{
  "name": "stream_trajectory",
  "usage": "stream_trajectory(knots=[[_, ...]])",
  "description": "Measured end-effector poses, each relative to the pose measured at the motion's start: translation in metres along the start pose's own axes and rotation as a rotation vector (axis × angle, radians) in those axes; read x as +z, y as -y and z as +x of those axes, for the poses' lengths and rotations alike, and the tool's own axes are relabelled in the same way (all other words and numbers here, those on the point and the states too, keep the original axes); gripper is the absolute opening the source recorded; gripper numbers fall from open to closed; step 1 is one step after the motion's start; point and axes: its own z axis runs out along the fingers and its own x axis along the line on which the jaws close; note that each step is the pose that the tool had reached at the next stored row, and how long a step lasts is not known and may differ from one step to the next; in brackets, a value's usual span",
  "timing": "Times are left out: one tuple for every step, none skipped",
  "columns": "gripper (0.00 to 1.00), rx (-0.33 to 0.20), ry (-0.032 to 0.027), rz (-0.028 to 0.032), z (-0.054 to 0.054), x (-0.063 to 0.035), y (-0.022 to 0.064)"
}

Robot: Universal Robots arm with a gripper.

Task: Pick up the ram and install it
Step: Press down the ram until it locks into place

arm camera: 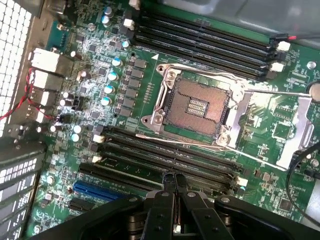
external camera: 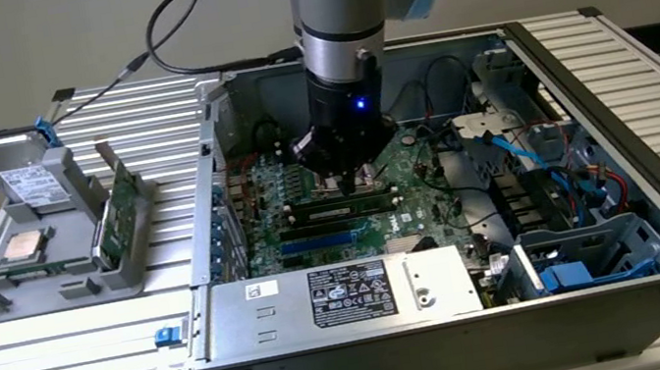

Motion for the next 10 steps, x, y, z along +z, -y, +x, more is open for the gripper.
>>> stream_trajectory(knots=[[0.11,0.018,0.0004,-0.0005,0.0,0.0,0.0],[0.11,0.035,0.0008,-0.001,0.0,0.0,0.0],[0.11,0.052,0.0011,-0.0016,0.0,0.0,0.0],[0.11,0.07,0.0015,-0.0021,0.0,0.0,0.0],[0.11,0.087,0.0018,-0.0026,0.0,0.0,0.0],[0.11,0.104,0.0023,-0.0031,0.0,0.0001,0.0],[0.11,0.122,0.0027,-0.0037,0.0,0.0001,0.0],[0.11,0.14,0.0031,-0.0043,0.0,0.0001,0.0],[0.11,0.158,0.0035,-0.0048,0.0,0.0001,0.0],[0.11,0.175,0.0039,-0.0053,0.0,0.0001,0.0]])
